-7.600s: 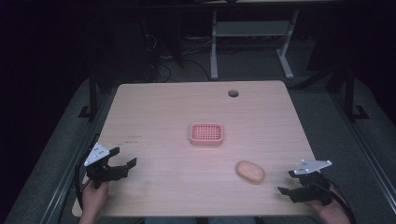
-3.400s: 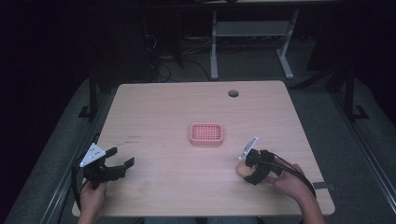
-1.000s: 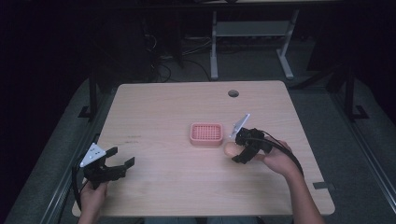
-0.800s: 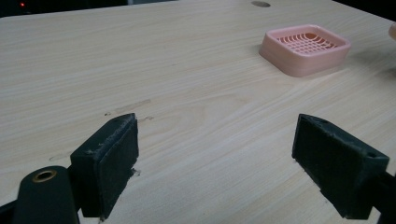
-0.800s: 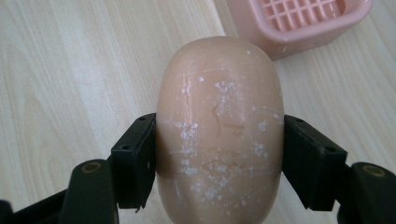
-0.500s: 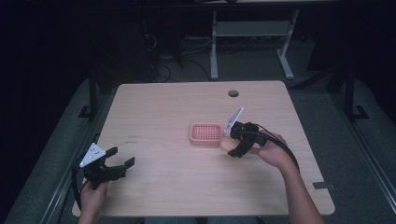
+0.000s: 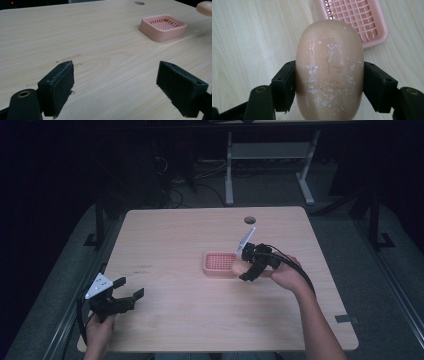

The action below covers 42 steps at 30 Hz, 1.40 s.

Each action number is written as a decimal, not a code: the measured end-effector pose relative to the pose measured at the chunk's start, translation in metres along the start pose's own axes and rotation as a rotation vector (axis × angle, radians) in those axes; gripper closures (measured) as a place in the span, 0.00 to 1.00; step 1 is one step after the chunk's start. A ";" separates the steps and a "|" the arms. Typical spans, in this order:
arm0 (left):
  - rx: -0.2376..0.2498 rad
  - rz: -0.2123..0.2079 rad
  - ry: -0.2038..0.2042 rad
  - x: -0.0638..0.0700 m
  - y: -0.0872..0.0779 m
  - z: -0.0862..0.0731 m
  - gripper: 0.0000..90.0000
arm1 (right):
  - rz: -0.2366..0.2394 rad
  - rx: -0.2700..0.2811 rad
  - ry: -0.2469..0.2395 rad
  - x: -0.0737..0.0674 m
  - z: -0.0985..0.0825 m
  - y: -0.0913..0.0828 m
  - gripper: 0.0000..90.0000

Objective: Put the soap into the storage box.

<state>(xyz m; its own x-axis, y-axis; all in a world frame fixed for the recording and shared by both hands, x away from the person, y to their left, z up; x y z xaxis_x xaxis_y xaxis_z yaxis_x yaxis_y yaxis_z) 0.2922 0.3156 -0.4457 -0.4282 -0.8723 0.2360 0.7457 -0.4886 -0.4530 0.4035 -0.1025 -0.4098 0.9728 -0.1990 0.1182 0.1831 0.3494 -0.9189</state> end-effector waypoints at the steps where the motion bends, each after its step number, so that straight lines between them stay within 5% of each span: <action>1: 0.002 0.000 -0.002 0.000 0.000 0.000 0.16 | 0.000 -0.002 -0.002 0.001 0.001 0.000 0.36; 42: 0.008 -0.005 -0.003 0.000 -0.001 0.001 0.16 | 0.010 -0.042 -0.045 0.036 0.048 -0.001 0.36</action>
<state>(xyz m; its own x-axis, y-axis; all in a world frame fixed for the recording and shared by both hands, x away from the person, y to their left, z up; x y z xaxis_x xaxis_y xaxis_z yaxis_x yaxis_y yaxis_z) 0.2920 0.3158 -0.4448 -0.4301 -0.8701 0.2408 0.7477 -0.4928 -0.4450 0.4455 -0.0664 -0.3870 0.9801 -0.1545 0.1250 0.1685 0.3122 -0.9350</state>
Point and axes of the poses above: each handheld gripper's, and its own axes: y roughly forward along the jaws, z roughly out of its top, x roughly to its right, the point moved 3 cm from there along y, roughly forward along the jaws, and after that the axes turned 10 degrees about -y, right-handed, at the moved point
